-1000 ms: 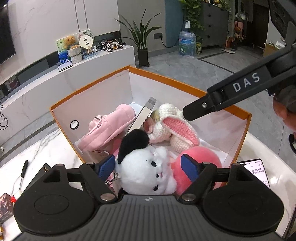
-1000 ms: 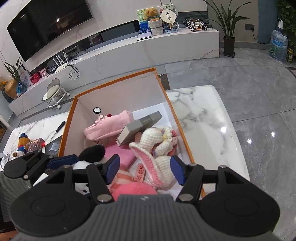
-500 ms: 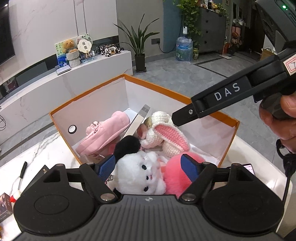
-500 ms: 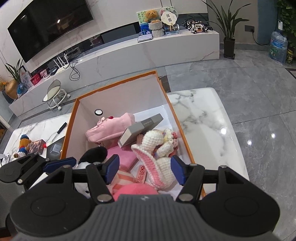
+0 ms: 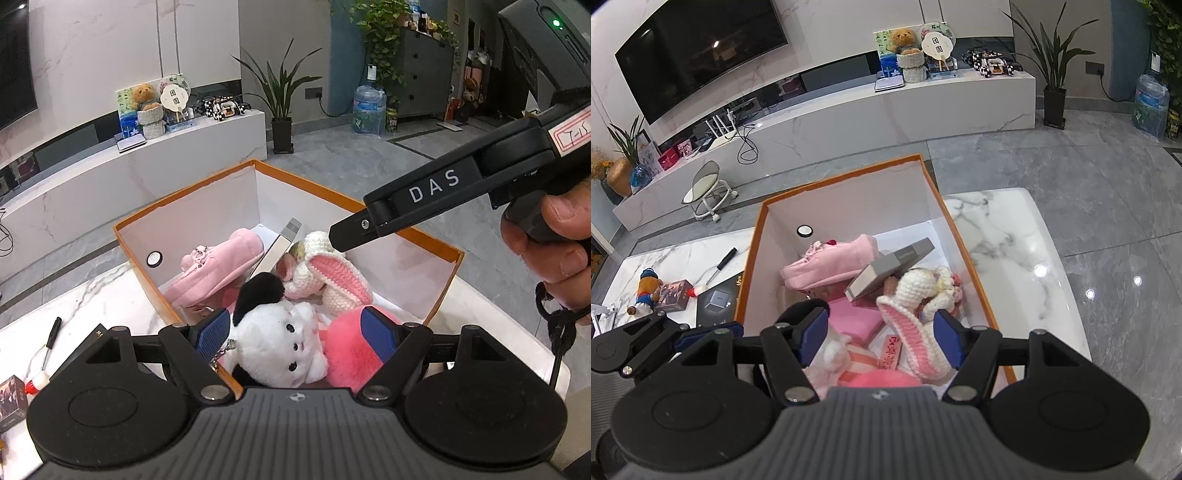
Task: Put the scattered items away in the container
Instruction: 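Lower the plush dog and pompom into the orange box and open both tools, then move both open tools back toward the table items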
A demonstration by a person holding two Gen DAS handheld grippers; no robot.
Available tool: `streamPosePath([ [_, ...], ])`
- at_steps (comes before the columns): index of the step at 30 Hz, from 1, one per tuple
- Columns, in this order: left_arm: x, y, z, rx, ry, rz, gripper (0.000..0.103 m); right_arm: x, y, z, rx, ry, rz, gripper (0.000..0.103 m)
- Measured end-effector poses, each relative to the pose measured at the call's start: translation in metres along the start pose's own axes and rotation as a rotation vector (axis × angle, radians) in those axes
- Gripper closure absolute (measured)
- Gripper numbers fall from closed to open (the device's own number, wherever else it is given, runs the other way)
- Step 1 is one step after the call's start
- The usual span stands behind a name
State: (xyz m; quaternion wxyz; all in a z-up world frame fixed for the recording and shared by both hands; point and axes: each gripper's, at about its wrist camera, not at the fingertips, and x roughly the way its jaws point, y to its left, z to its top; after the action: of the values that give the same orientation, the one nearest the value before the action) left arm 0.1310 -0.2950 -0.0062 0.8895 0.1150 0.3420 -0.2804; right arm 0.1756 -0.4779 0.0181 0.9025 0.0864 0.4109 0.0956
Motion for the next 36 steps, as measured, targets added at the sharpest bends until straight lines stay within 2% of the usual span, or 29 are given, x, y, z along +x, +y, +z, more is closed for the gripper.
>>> streamPosePath([
  [12,-0.029,0.021,-0.006,-0.038,-0.038,0.012,0.011,-0.006,0.031,0.005,-0.046,-0.009,0.004,0.036],
  [25,-0.064,0.076,-0.026,-0.136,-0.066,0.065,0.011,0.003,0.084,0.008,-0.135,0.007,0.023,0.034],
  [36,-0.09,0.128,-0.051,-0.232,-0.077,0.118,0.011,0.029,0.144,0.002,-0.25,0.048,0.07,0.034],
])
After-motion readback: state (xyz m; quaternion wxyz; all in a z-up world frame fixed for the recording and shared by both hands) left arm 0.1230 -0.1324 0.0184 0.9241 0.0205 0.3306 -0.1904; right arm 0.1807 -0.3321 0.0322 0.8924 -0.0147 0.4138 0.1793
